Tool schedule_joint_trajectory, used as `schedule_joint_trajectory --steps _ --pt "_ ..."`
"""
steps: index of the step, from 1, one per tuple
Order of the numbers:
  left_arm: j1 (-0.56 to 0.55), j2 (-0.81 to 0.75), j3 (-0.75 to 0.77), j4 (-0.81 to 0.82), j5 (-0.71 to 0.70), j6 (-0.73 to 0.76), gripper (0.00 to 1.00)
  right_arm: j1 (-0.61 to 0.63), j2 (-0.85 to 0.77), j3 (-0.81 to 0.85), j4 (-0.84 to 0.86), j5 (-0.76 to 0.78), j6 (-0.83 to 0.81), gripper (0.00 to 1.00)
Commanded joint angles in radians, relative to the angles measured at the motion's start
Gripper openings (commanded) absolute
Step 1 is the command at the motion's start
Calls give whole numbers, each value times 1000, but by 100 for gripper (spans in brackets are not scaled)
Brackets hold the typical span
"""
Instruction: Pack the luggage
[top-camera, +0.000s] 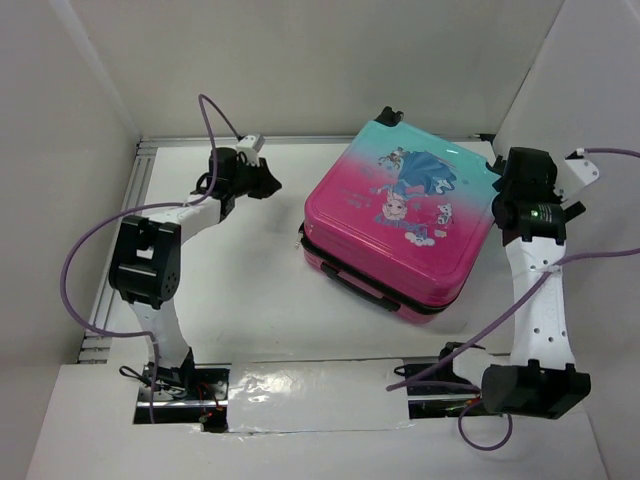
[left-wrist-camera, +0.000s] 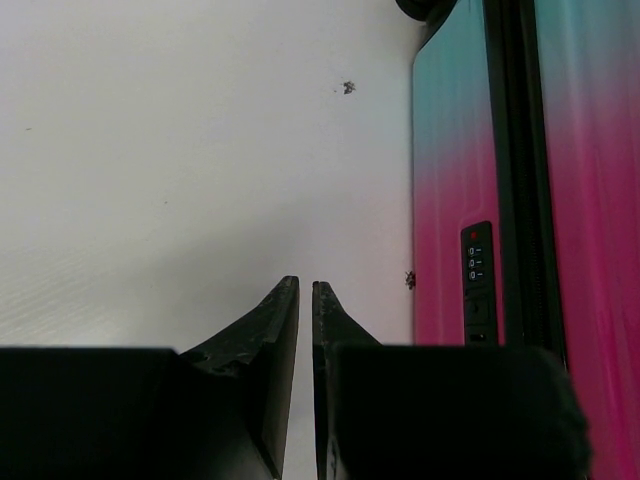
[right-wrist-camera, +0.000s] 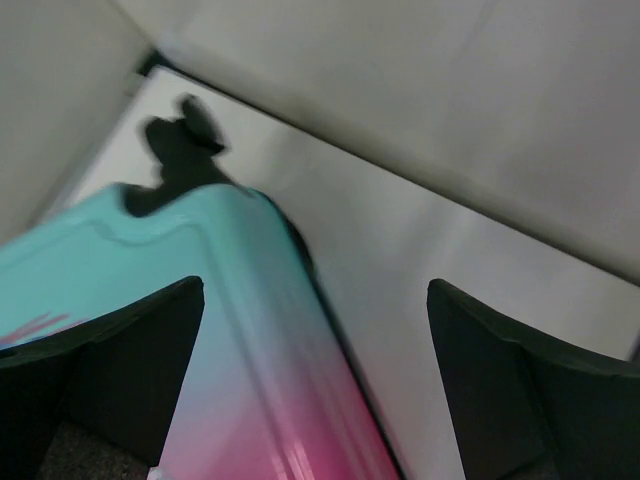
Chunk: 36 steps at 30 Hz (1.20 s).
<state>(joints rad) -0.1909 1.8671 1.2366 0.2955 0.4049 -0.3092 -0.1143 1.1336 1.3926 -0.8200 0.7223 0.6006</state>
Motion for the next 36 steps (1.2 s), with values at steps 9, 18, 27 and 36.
schedule_joint_trajectory --steps 9,18,27,36 --pt "-45 118 164 -35 21 55 23 -137 74 -326 109 -130 64 99" --pt "-185 113 120 21 245 199 18 -98 251 -434 416 -397 -45 96" --pt "-321 -29 -104 57 292 308 15 82 540 -308 610 -558 -96 96" --pt "-436 -302 -454 209 164 243 12 229 817 -17 654 -817 -199 91"
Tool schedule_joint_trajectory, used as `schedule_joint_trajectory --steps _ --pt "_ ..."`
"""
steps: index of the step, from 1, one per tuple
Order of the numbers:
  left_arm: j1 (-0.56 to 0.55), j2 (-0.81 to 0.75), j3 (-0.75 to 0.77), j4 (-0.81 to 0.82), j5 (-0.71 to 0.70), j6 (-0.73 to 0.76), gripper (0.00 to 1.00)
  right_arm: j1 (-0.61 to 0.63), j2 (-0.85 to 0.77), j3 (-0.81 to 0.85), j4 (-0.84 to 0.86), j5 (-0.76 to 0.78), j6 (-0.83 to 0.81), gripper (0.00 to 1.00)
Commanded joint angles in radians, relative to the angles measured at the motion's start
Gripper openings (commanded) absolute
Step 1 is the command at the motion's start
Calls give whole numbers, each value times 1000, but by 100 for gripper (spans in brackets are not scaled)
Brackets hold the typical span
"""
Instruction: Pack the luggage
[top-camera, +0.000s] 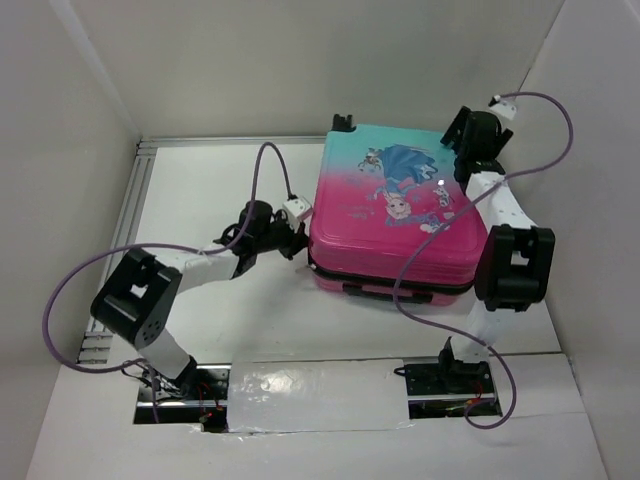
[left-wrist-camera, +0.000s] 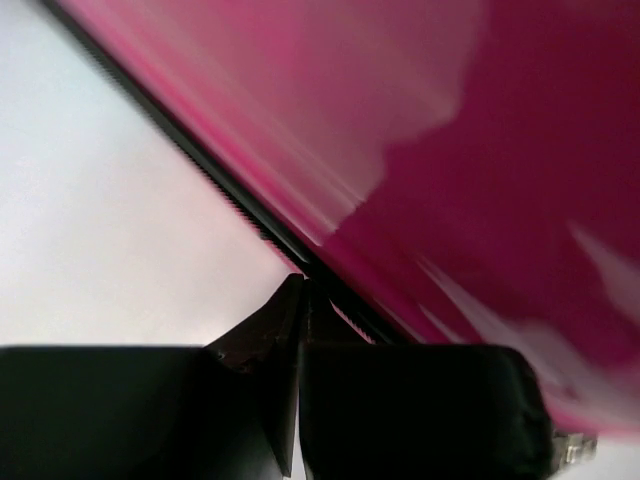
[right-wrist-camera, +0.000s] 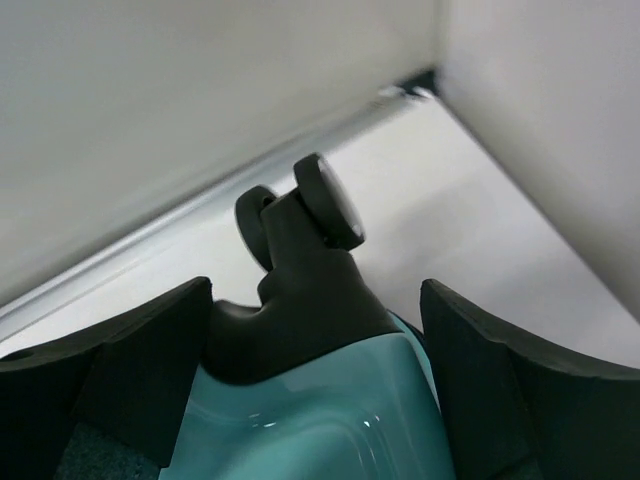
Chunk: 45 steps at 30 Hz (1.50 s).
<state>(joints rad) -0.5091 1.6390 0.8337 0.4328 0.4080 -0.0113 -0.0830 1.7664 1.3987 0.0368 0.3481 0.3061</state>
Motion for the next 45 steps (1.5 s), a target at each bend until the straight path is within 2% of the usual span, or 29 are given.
schedule_joint_trajectory --steps 1,2,8,14,17,18,19,20,21,22,25,27,29,31,35,37,42,45 --pt "-146 -94 -62 63 132 -55 12 209 223 -4 -189 -471 108 89" --pt "-158 -137 -86 52 114 -55 11 232 241 11 -164 -525 108 87" --pt "-241 -263 -205 106 45 -127 11 371 370 209 -210 -615 61 86" --pt "-298 -367 -298 116 -101 -179 10 443 448 331 -224 -716 -10 86" --pt "-298 -424 -318 86 -143 -188 11 468 502 494 -329 -744 -111 85" --pt "-298 -424 -318 64 -143 -188 11 482 518 558 -430 -713 -142 85" --pt "-298 -436 -318 55 -143 -176 11 499 531 707 -492 -669 -163 87" --pt "-298 -436 -297 23 -143 -176 12 511 542 785 -609 -572 -194 91" --pt "-298 -436 -269 -33 -185 -176 14 511 498 935 -682 -511 -185 95" --pt "-298 -436 -257 -34 -186 -176 14 502 498 936 -698 -511 -185 95" --pt "-298 -464 -237 -114 -267 -194 22 442 279 841 -623 -466 -84 100" --pt "-287 -482 -228 -123 -314 -220 32 413 83 658 -569 -454 -39 100" --pt "-278 -495 -219 -132 -334 -257 35 413 -28 526 -555 -347 -30 100" --pt "-267 -504 -208 -132 -359 -286 38 413 -158 470 -589 -296 -30 100" --pt "-249 -463 -190 -123 -370 -286 39 393 -361 327 -693 -236 56 100" --pt "-249 -423 -173 -123 -402 -286 39 393 -501 191 -709 -196 109 100" --pt "-240 -386 -146 -116 -402 -299 39 393 -758 -83 -865 -64 391 100" --pt "-240 -386 -156 -83 -391 -318 39 393 -870 -200 -923 -86 534 100"
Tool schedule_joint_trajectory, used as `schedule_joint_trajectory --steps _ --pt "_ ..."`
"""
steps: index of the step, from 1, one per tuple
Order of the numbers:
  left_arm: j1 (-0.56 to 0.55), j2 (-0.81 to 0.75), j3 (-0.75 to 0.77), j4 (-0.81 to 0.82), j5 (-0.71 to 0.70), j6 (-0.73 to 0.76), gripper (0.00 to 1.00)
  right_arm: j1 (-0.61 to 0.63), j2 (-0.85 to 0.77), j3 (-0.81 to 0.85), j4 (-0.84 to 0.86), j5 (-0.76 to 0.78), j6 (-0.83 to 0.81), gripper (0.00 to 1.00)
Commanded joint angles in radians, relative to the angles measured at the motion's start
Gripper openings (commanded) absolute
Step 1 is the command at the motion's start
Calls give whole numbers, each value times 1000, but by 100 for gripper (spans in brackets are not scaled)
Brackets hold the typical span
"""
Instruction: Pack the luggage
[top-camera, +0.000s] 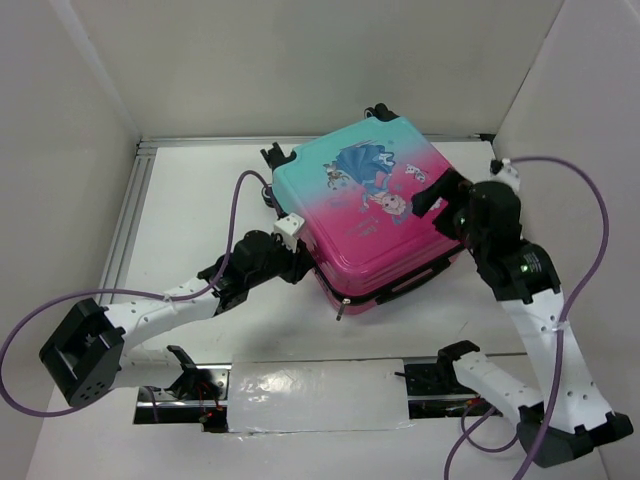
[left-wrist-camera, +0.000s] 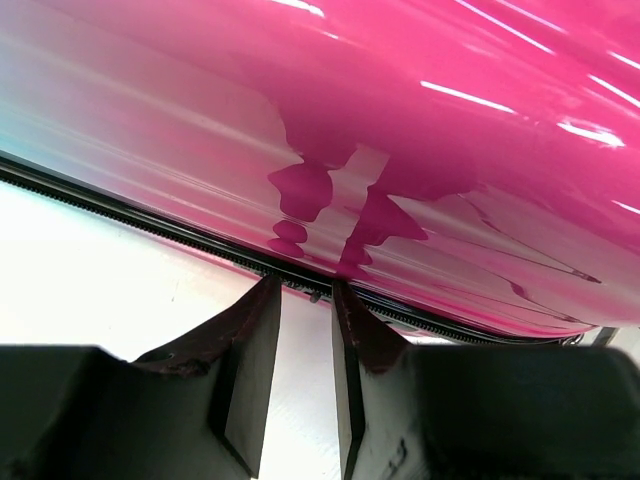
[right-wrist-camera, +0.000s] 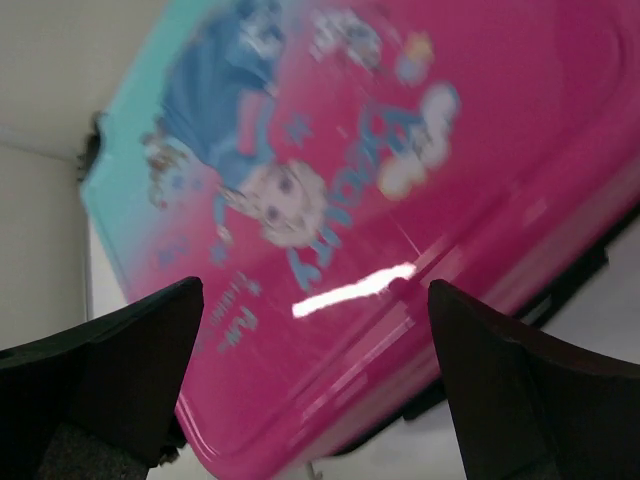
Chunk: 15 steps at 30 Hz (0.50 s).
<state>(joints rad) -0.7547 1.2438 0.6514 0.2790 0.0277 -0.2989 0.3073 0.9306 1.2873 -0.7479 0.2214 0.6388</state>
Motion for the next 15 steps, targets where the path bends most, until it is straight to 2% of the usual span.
schedule_joint_trajectory --steps 1,5,8,11,15 --pt "6 9 27 83 -11 -31 39 3 -55 -164 -152 7 229 100" --pt "6 0 16 92 0 -31 39 -7 -171 -279 -218 32 453 100" --pt "6 -9 7 92 -11 -31 39 -7 -220 -329 -240 59 514 98" --pt "6 -9 -2 92 -20 -40 39 -7 -207 -367 -281 59 513 94" --pt "6 0 -2 92 -20 -40 39 -7 -174 -416 -300 42 501 94"
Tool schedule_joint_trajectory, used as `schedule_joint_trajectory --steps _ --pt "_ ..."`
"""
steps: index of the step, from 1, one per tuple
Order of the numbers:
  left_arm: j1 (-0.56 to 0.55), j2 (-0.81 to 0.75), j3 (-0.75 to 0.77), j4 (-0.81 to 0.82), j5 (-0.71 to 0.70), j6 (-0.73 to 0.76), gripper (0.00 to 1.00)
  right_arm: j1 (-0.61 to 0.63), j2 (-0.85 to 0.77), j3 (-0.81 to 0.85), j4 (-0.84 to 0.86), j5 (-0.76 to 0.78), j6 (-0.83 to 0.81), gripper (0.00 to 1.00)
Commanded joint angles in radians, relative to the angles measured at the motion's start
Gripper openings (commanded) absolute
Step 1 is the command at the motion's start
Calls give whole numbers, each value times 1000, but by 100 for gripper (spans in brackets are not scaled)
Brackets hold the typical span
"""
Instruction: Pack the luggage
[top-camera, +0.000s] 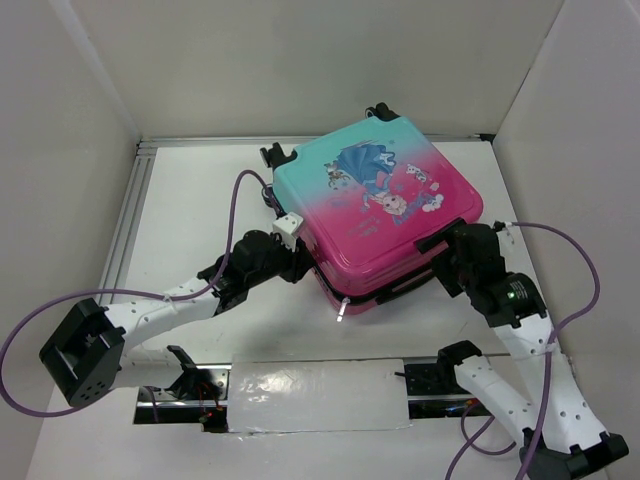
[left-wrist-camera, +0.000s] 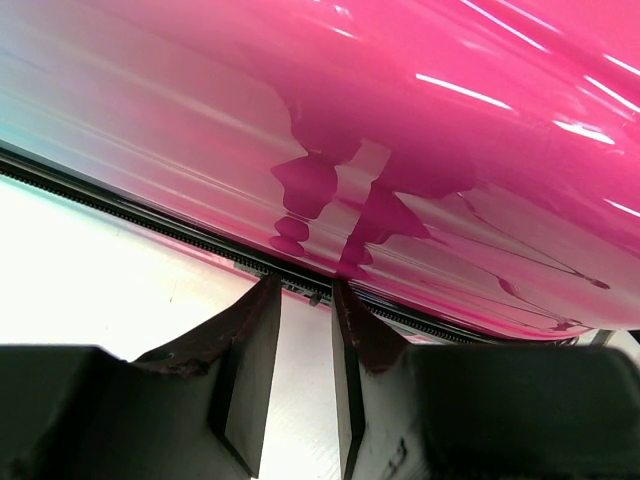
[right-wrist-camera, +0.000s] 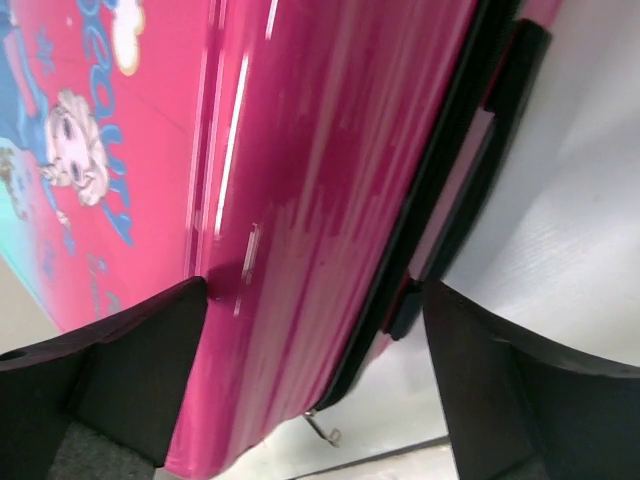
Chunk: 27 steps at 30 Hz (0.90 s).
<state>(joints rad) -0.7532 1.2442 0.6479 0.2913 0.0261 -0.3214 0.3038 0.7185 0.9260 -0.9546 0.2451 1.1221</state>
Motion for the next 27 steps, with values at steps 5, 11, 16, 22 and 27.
schedule_joint_trajectory --steps 5,11,16,22,27 --pt "5 0 1 80 -28 -27 39 -3 -45 -107 -107 -41 30 71" --pt "5 32 19 71 -37 -18 39 -12 -183 -41 -134 -59 2 69" --pt "5 41 30 71 -58 -8 39 -43 -215 -3 -241 -50 -53 56" --pt "5 50 39 60 -58 -8 39 -54 -186 -180 -233 -90 -33 59" --pt "5 18 16 60 -48 1 39 -63 -186 -324 -72 -76 -19 60"
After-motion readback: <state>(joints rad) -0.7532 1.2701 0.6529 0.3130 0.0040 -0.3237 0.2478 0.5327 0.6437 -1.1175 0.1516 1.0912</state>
